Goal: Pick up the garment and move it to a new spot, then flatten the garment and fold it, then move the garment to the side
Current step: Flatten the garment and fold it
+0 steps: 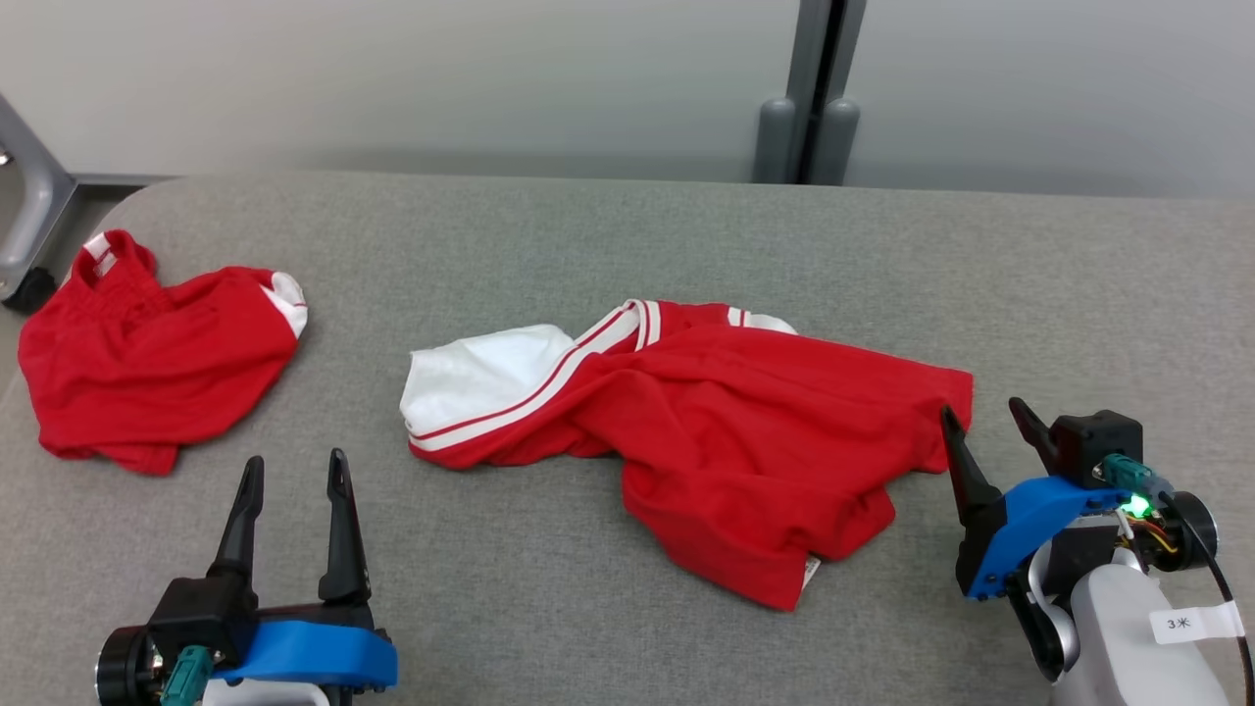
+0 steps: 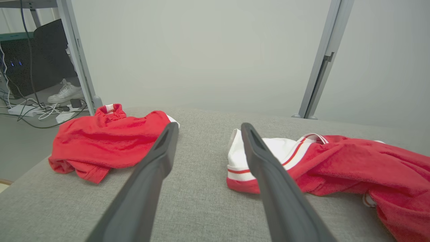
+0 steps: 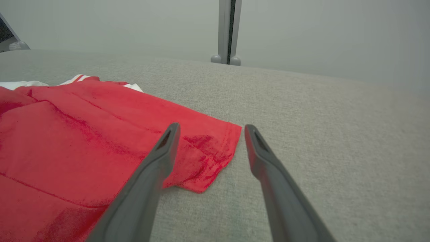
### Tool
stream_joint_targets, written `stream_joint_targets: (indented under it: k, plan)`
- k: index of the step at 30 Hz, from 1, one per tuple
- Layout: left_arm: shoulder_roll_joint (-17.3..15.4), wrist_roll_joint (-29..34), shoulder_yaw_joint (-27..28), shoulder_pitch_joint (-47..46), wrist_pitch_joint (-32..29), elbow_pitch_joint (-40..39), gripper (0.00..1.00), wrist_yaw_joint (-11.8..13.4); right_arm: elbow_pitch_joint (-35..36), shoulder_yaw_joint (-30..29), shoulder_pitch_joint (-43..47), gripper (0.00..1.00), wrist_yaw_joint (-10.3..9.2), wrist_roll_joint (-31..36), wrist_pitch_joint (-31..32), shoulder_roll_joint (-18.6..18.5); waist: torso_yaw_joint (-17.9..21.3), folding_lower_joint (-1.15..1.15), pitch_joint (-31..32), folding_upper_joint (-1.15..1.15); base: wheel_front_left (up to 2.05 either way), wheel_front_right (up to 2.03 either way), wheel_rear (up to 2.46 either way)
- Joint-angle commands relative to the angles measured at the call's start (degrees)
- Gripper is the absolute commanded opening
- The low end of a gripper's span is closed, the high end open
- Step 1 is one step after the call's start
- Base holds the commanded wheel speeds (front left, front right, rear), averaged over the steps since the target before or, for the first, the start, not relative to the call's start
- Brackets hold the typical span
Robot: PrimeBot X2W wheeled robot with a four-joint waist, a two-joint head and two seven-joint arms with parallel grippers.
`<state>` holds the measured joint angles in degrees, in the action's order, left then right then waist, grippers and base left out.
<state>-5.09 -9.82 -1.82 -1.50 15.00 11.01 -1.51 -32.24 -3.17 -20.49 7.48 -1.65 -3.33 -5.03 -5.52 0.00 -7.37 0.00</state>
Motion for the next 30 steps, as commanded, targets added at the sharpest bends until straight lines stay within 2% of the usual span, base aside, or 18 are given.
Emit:
stream_joint_targets:
  k: [1,9,18,19,20,21,24,30]
  plan:
    - [0.23,0.31,0.39,-1.08,0.26,0.14,1.0,-0.15,-1.21,-0.34,-1.22,1.0,0.03,0.55,-0.09,-0.39,-0.96,0.0,-1.08,0.0,0.0,0.0,0.0]
    - [1.11,1.08,0.5,-3.06,0.26,0.95,1.0,-1.28,-12.52,-3.62,-5.02,1.0,0.03,1.68,-2.18,-0.1,-3.0,0.0,-3.46,0.0,0.0,0.0,0.0]
    - [1.71,1.81,0.75,-4.11,0.27,1.61,1.0,-2.02,-22.26,-4.65,-8.6,1.0,0.04,-0.15,-4.92,1.3,-4.02,0.0,-4.17,0.0,0.0,0.0,0.0]
    - [1.76,1.89,0.79,-4.32,0.27,1.65,1.0,-2.08,-23.02,-4.32,-9.07,0.45,0.06,-0.48,-5.24,1.5,-4.08,0.0,-4.23,0.0,0.0,0.0,0.0]
    - [1.8,1.92,0.82,-4.45,0.27,1.75,1.0,-2.13,-23.71,-3.95,-9.55,0.09,0.09,-0.99,-5.59,1.69,-4.13,0.0,-4.26,0.0,0.0,0.0,0.0]
    - [1.84,1.95,0.86,-4.52,0.27,1.9,1.0,-2.23,-24.29,-3.65,-9.99,0.0,0.09,-1.5,-6.15,1.84,-4.18,0.0,-4.25,0.0,0.0,0.0,0.0]
    - [1.96,1.85,0.98,-4.59,0.27,2.3,1.0,-2.46,-25.01,-3.32,-11.61,0.0,0.08,-2.3,-8.16,1.58,-4.26,0.0,-4.09,0.0,0.0,0.0,0.0]
    - [2.1,1.94,1.04,-4.44,0.27,2.97,1.0,-2.74,-24.76,-2.94,-16.63,0.0,0.03,-3.42,-10.39,-1.37,-4.34,0.0,-3.84,0.0,0.0,0.0,0.0]
